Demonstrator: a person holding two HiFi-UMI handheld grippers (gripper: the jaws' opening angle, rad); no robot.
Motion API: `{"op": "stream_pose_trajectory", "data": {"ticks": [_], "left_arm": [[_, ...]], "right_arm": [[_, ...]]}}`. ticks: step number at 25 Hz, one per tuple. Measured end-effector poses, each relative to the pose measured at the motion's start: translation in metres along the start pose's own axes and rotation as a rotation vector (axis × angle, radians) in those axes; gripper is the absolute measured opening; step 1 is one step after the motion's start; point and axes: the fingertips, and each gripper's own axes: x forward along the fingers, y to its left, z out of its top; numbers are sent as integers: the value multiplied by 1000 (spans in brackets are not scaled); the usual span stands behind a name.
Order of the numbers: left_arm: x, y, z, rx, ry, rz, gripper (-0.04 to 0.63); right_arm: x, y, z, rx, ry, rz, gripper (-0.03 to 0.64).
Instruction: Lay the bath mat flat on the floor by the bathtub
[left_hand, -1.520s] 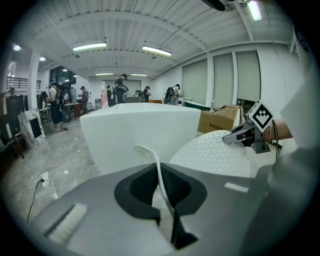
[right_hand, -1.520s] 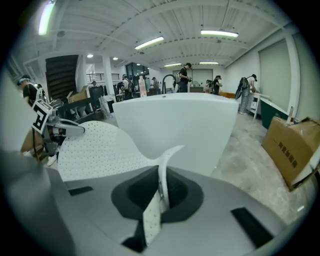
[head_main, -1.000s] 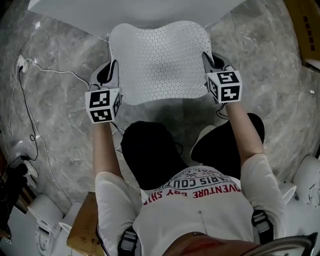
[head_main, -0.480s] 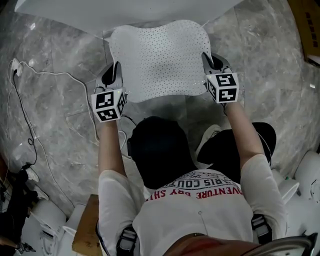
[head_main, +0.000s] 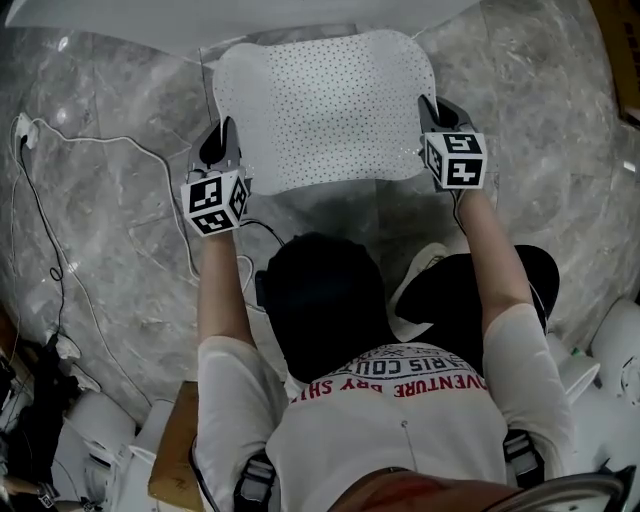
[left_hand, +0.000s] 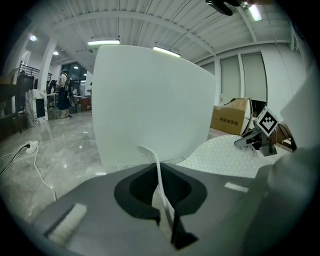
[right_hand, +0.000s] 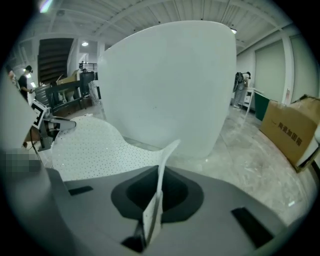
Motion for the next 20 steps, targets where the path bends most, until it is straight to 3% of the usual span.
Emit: {"op": "stream_pose_trajectory", "data": {"ticks": [6, 20], "left_arm": [[11, 33, -46, -43, 74, 42, 17], [33, 86, -126, -22, 233, 134, 18]], "right_arm": [[12, -12, -37, 28, 70, -46, 12], [51, -45, -103, -24, 174, -116, 12]]}}
